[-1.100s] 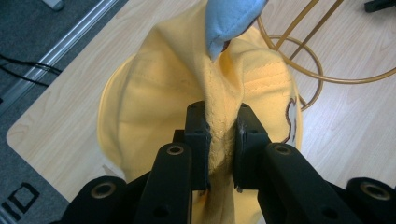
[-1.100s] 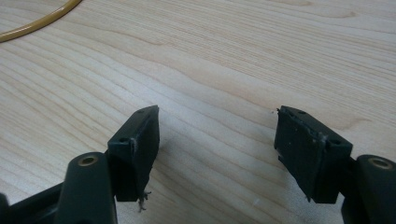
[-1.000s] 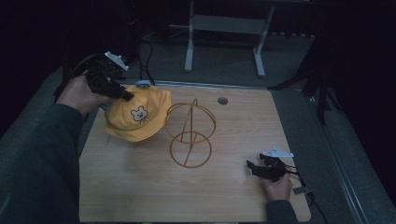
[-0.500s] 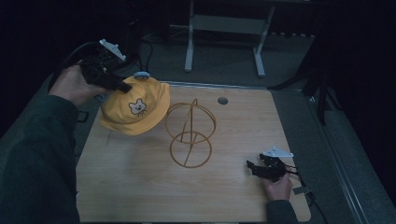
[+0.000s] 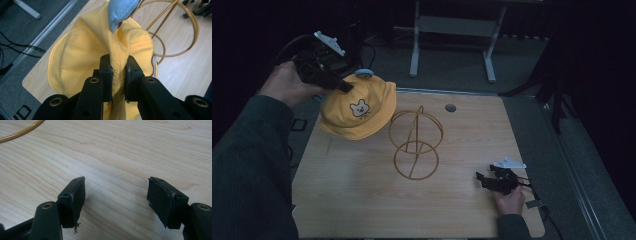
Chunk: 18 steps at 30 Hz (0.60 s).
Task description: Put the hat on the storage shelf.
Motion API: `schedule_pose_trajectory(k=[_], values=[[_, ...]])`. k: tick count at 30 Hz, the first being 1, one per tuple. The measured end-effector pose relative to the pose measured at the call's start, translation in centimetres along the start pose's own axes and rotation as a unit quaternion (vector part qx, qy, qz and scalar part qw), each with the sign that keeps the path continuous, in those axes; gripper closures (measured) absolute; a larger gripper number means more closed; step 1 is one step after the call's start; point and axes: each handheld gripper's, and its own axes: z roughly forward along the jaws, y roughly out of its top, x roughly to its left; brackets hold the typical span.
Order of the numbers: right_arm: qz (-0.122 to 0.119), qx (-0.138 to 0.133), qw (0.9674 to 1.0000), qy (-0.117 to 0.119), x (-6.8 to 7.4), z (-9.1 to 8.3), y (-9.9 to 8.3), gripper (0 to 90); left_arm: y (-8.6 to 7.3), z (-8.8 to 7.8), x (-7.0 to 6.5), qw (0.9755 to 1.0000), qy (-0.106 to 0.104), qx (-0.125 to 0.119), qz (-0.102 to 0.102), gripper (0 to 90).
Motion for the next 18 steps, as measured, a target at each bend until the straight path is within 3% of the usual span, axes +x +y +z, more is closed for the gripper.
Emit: schedule_pose_trajectory(k=[11,18], values=[[0.0,0.0,1.0,0.0,0.0,0.0,0.0,30.7,1.0,-1.0,-0.3,0.9999,-0.008,-0.007,0.014,79.2],[0.0,0.0,1.0,0.0,0.0,0.0,0.0,30.7,2.6,-1.6,-0.8,0.9995,-0.013,-0.008,0.027,79.2]])
